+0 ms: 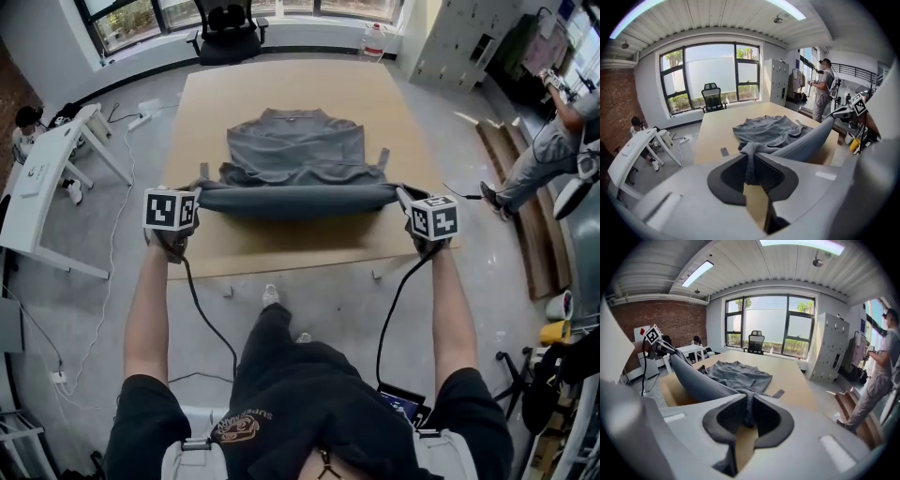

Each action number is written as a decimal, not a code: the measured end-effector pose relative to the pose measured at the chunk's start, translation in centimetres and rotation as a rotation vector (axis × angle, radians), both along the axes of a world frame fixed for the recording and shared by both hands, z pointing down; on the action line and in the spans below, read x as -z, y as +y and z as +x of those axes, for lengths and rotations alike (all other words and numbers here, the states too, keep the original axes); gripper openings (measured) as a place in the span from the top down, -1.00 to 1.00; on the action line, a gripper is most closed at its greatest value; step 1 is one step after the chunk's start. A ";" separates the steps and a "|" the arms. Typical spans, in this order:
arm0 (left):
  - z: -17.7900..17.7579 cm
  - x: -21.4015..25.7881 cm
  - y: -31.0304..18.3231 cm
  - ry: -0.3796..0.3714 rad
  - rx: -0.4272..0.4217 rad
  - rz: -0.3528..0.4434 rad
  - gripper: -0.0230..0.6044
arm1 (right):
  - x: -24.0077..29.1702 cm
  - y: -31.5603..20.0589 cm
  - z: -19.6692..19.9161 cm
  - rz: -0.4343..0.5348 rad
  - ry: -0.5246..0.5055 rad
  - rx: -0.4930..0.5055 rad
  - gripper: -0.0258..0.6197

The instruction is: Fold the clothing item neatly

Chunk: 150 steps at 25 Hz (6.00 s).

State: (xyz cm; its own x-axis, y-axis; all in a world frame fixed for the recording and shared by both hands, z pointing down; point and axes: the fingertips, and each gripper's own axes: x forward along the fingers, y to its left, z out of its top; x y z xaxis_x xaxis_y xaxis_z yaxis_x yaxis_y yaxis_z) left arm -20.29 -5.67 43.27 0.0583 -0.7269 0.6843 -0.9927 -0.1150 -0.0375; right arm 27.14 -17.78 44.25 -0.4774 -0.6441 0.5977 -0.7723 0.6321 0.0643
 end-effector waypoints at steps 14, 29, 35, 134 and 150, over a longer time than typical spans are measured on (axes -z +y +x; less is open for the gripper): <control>-4.3 3.3 -16.1 -0.039 -0.078 0.021 0.79 | 3.3 -14.9 -4.2 0.033 0.043 -0.009 0.79; -8.3 -3.1 -30.9 -0.047 -0.104 -0.128 0.80 | -1.3 -28.7 -8.0 -0.045 0.111 -0.058 0.79; -9.6 -7.7 -35.3 -0.031 -0.017 -0.175 0.80 | -5.7 -34.2 -9.3 -0.122 0.097 -0.032 0.79; -3.3 -16.5 -19.3 -0.036 0.037 -0.171 0.90 | -14.6 -21.4 -6.3 -0.253 -0.001 -0.192 0.91; 5.7 -13.7 -14.3 0.151 -0.055 -0.067 0.90 | -12.2 -5.0 -24.5 -0.286 -0.165 0.292 0.70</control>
